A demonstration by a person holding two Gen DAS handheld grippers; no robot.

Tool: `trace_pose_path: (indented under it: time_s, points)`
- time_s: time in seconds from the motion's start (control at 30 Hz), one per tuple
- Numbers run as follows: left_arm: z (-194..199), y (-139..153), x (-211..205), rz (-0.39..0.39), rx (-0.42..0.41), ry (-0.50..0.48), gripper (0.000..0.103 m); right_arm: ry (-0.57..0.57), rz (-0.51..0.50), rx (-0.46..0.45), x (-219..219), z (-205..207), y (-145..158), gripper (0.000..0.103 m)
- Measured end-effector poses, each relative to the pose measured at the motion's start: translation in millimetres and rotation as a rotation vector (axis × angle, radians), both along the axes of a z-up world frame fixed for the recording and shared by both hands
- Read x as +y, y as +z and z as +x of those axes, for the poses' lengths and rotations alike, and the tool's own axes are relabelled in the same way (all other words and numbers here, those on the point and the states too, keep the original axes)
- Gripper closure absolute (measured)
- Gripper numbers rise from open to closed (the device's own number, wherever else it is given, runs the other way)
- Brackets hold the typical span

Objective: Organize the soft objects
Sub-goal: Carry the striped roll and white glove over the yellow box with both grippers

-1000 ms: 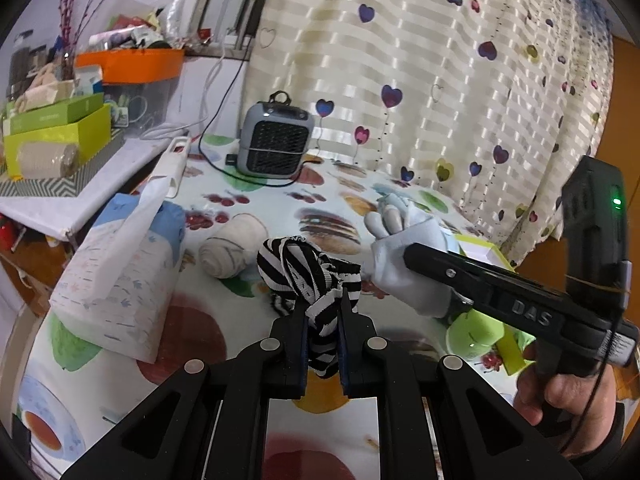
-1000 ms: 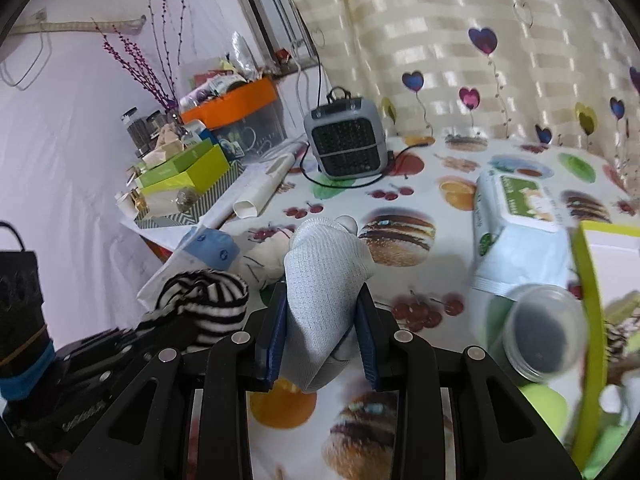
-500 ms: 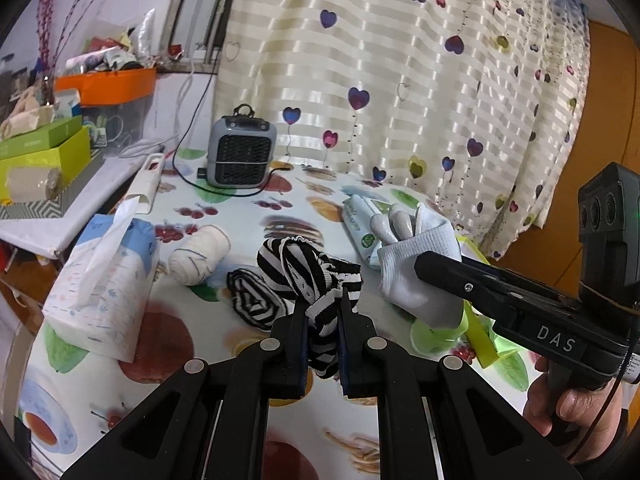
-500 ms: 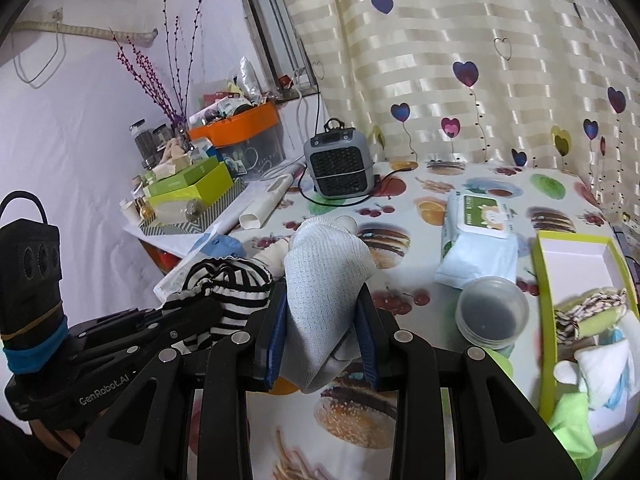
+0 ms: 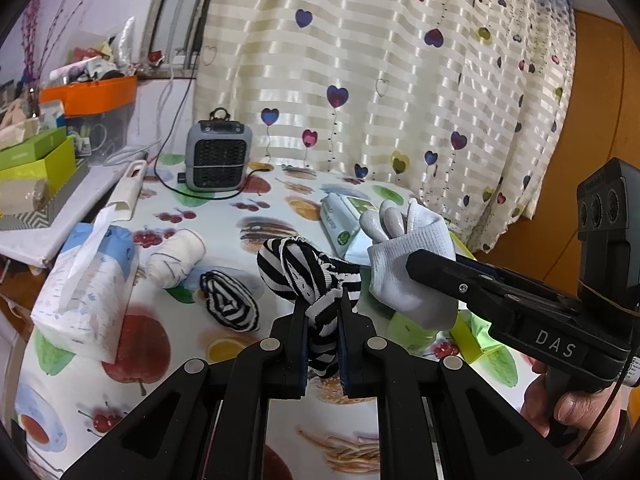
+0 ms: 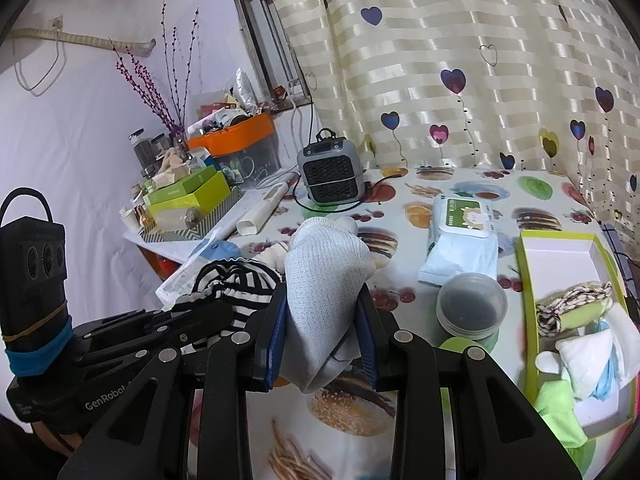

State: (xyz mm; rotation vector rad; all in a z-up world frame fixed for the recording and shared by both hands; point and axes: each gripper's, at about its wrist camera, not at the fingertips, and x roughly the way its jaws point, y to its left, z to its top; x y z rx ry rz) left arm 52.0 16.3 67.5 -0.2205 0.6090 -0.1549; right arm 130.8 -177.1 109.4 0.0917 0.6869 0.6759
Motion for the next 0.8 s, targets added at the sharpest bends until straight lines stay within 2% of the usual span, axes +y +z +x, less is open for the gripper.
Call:
trace_pose_path:
  time_s: [0.8]
  points:
    - [25.5,12.0,-53.6,0.020,-0.015,-0.121,0.092,-0.123,0.020,-0.009,-60.0,5.4,5.3,0.070]
